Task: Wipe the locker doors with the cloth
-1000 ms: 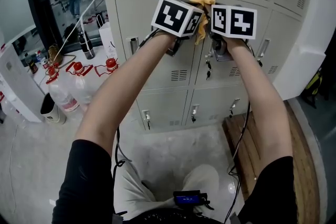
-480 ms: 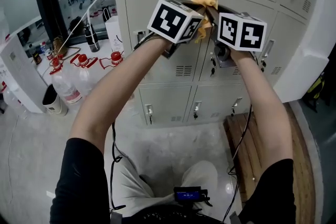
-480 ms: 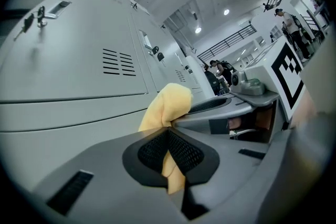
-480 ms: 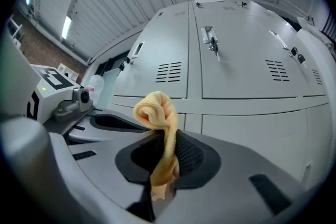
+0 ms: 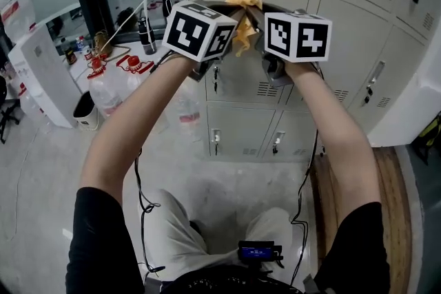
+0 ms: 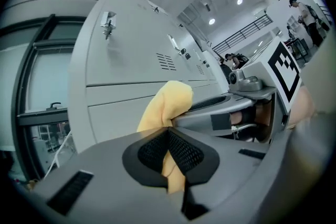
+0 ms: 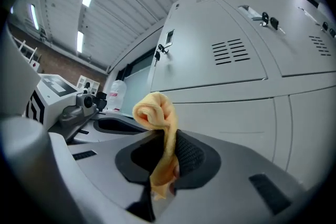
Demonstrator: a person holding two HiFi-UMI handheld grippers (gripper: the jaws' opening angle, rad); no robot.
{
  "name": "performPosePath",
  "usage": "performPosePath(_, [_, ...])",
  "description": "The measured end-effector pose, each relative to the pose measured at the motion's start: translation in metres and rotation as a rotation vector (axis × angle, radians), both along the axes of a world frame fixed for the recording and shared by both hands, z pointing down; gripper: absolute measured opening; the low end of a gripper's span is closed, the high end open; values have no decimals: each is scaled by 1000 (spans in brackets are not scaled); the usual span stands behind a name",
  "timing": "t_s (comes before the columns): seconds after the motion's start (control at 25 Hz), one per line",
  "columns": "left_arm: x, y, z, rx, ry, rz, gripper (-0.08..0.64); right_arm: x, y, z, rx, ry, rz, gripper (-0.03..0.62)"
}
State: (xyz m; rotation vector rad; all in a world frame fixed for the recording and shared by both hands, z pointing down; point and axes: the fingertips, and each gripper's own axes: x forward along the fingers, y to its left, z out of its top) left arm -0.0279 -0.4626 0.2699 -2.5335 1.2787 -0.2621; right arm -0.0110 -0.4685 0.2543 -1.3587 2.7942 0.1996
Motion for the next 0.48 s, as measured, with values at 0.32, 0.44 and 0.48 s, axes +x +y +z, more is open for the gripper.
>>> performPosePath(0.32, [-61,-13,12,-8,29,-98,18,-60,-12,12,7,33,-27,81])
performPosePath(0.44, [-69,-20,15,3,29,-109,18,-67,-18,15,14,48,-10,81])
performPosePath(0.48, [-70,-22,15,7,31,-109,18,-68,-19,15,18,51,-4,81])
